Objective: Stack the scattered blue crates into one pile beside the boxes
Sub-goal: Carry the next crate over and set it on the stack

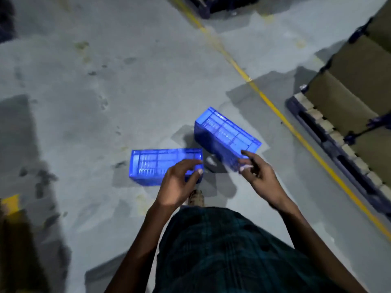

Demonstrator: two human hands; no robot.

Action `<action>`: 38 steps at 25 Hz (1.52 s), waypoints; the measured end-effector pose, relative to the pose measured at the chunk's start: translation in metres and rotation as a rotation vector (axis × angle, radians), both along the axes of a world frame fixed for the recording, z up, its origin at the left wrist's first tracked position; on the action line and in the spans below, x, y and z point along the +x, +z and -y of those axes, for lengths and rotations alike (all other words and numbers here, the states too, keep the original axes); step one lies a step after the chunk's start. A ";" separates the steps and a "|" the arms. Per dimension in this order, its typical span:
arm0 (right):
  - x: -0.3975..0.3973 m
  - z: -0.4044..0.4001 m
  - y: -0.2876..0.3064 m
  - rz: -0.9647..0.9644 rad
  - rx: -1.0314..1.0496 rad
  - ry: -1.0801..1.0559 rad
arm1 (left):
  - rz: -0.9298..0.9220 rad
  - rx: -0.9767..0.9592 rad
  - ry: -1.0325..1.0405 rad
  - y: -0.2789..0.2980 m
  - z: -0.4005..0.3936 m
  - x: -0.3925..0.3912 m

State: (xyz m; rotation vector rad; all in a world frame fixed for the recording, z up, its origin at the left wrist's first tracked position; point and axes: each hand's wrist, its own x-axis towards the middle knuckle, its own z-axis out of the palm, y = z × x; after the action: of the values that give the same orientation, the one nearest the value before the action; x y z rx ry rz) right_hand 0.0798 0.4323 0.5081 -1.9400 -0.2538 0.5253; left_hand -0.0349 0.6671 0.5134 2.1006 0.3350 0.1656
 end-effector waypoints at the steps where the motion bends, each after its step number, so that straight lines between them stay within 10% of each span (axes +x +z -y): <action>1: 0.017 0.004 -0.004 -0.046 0.028 -0.078 | -0.027 -0.010 -0.019 0.000 -0.005 0.030; 13: 0.249 0.042 -0.121 -0.536 -0.199 -0.465 | -0.345 0.124 -0.231 -0.076 -0.017 0.299; 25: 0.479 0.076 -0.447 -0.967 -0.313 -0.703 | -0.649 0.111 -0.265 -0.420 0.054 0.541; 31: 0.513 0.078 -0.560 -1.434 -0.205 -0.851 | -0.834 0.552 -0.589 -0.516 0.084 0.595; 38: 0.521 0.091 -0.577 -1.548 -0.120 -0.731 | -0.877 0.466 -0.156 -0.523 0.120 0.602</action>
State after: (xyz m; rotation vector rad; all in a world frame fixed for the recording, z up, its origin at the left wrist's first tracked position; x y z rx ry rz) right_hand 0.6010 0.3412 -0.0693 -1.0979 1.3996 1.3204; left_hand 0.5671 0.5470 -0.0093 2.5525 0.6892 -0.8719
